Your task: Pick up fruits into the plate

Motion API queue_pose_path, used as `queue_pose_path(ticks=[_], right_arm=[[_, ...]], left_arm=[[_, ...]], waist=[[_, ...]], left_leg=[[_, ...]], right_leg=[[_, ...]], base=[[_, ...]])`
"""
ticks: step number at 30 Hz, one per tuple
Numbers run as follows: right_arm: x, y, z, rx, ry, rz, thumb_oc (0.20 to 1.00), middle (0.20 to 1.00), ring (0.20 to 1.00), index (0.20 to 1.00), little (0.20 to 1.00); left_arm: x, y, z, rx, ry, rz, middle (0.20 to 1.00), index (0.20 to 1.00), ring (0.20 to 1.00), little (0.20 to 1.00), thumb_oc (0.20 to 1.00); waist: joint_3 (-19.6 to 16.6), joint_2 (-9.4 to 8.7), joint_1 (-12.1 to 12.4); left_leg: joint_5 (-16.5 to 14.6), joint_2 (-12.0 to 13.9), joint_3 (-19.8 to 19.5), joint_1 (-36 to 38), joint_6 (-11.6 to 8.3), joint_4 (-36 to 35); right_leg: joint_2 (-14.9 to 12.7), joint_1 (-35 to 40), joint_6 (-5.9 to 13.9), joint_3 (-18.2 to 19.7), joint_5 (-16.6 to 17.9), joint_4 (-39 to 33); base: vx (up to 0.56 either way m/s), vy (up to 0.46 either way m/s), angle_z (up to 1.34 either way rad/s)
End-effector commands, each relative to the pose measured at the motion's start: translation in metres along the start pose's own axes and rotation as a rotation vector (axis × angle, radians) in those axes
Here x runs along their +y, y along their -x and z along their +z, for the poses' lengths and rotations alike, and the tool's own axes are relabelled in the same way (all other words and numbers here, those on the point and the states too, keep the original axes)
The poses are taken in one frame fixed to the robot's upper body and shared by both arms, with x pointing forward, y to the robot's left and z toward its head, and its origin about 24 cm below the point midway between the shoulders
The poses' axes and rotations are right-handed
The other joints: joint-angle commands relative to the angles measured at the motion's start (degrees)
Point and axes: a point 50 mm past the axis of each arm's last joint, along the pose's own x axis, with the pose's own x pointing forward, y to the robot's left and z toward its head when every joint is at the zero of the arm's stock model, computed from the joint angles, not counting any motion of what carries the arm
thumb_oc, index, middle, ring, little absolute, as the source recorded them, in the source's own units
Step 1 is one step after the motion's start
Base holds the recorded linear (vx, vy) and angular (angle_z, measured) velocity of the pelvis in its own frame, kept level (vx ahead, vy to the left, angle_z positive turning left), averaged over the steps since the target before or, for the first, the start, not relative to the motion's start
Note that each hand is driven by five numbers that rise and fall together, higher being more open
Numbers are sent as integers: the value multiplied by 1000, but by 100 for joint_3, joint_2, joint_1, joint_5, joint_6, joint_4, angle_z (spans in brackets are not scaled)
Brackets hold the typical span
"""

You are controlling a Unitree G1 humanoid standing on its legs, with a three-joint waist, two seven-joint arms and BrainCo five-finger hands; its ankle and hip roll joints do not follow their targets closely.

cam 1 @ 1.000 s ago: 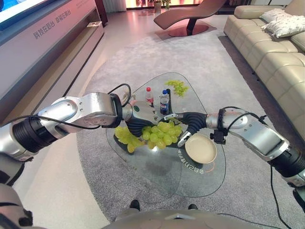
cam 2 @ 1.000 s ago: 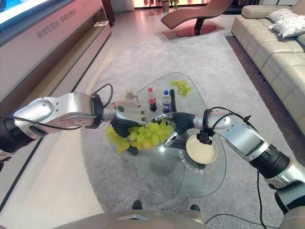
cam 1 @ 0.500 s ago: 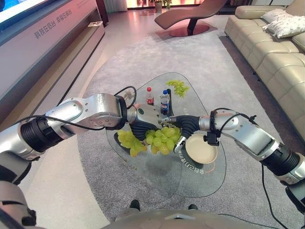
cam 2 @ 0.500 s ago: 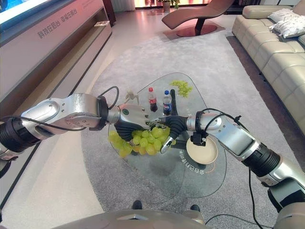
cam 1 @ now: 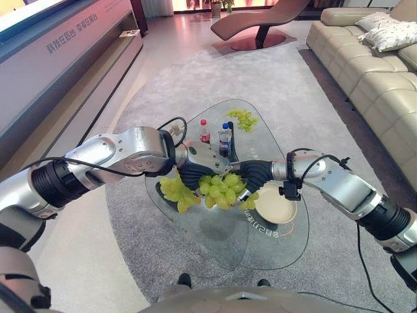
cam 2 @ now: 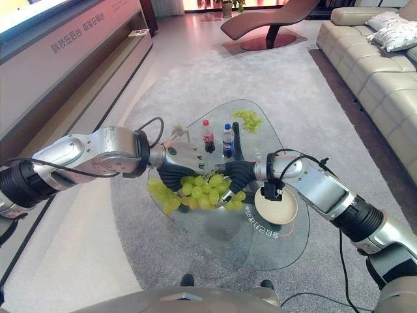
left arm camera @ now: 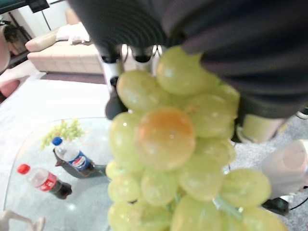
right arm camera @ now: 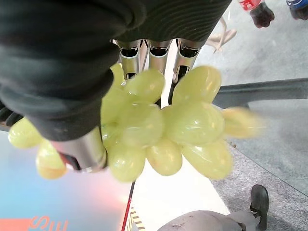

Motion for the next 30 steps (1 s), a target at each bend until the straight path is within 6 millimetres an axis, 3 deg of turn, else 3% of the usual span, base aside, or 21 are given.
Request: queue_pose_path(ticks=[1, 21, 22, 23, 30], right_arm=[[-8, -2, 35, -92, 137, 18, 200, 200, 200, 200, 200], [-7, -2, 30, -111, 94, 11, 200, 200, 200, 200, 200], [-7, -2, 30, -113, 91, 13, 200, 200, 200, 200, 200], [-6, -2, 30, -121, 82, 14, 200, 200, 200, 200, 200], [-6, 1, 26, -162, 28, -23, 200, 200, 200, 200, 200]], left_arm=[[26, 14, -16, 63, -21, 89, 200, 200, 200, 200, 200], [24, 15, -17, 58, -8, 116, 200, 200, 200, 200, 200], [24, 15, -17, 59, -4, 120, 310, 310, 310, 310, 310], [25, 15, -17, 61, 8, 135, 1000, 1000, 1000, 1000, 1000], [22, 19, -21, 62, 105, 178, 1000, 1000, 1000, 1000, 1000]], waist=[[-5, -206, 119], [-28, -201, 129], [-34, -201, 127], [-42, -204, 128], [-53, -204, 151]], left_leg=[[-754, -296, 286, 420, 109, 13], [-761, -305, 266, 444, 114, 13], [-761, -307, 263, 441, 115, 13], [-763, -303, 270, 440, 115, 13], [-759, -295, 274, 428, 118, 13]], right_leg=[[10, 259, -34, 316, -421, 49], [13, 294, -46, 294, -446, 51], [15, 292, -47, 295, -447, 49], [13, 293, -45, 288, -448, 45], [16, 288, -38, 278, -443, 33]], base=[[0, 0, 0], [0, 0, 0], [0, 0, 0], [0, 0, 0], [0, 0, 0]])
